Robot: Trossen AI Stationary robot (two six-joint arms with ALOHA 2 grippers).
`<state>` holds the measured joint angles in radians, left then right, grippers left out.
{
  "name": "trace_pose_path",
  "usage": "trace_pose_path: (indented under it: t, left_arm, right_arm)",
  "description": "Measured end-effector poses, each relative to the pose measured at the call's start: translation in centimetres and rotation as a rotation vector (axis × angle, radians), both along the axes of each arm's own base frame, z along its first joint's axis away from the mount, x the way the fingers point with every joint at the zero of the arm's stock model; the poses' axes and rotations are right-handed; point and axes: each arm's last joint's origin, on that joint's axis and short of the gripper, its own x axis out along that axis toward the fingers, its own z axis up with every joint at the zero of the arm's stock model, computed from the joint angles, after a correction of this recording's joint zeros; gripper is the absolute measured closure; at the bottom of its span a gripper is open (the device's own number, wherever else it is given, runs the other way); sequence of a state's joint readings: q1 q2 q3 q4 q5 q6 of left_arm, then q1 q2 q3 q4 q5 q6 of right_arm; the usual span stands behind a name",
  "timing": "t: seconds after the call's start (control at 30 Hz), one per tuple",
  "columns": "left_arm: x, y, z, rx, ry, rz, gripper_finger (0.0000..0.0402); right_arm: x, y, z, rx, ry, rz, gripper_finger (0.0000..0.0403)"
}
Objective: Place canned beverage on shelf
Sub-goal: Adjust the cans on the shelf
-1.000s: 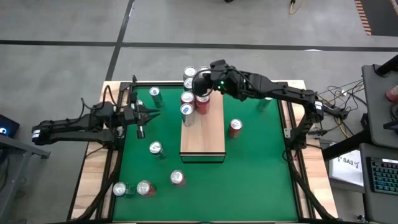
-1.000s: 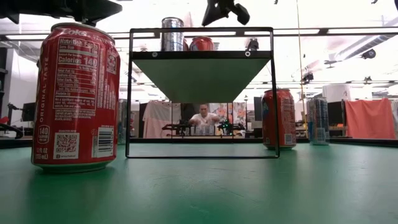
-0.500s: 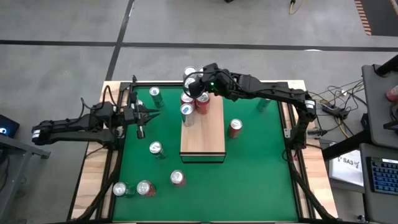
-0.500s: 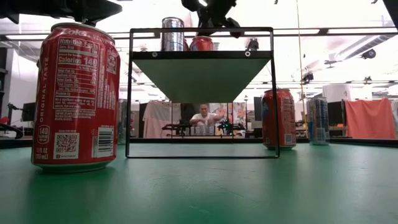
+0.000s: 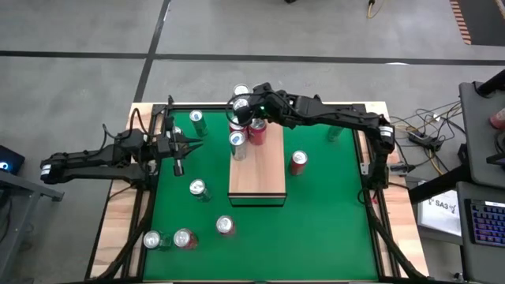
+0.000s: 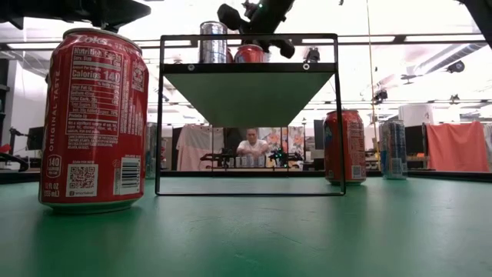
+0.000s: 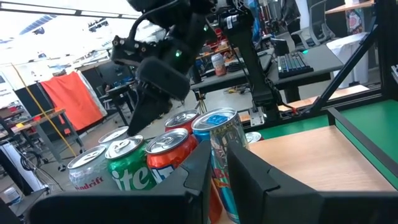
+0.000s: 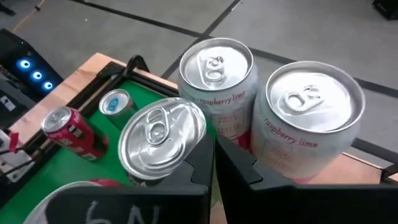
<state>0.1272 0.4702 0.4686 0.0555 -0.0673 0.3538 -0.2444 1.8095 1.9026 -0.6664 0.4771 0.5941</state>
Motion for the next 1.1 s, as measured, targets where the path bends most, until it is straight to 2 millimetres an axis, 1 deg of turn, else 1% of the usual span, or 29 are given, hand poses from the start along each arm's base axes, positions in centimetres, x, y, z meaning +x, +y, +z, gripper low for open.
trace_pose_path:
  t: [0.5, 0.9, 1.1]
  left_arm:
    - [0.00, 0.00, 0.00, 0.003, 0.001, 0.000, 0.0365]
    - [0.00, 0.00, 0.00, 0.003, 0.001, 0.000, 0.0365]
    - [0.00, 0.00, 0.00, 0.003, 0.001, 0.000, 0.0365]
  right_arm:
    - [0.19, 0.01, -0.03, 0.016, -0.016, 0.024, 0.0394]
    - [0.81, -0.14, -0.81, 0.020, -0.010, 0.028, 0.0394]
    - [0.58, -0.07, -0.43, 0.016, -0.016, 0.029, 0.0394]
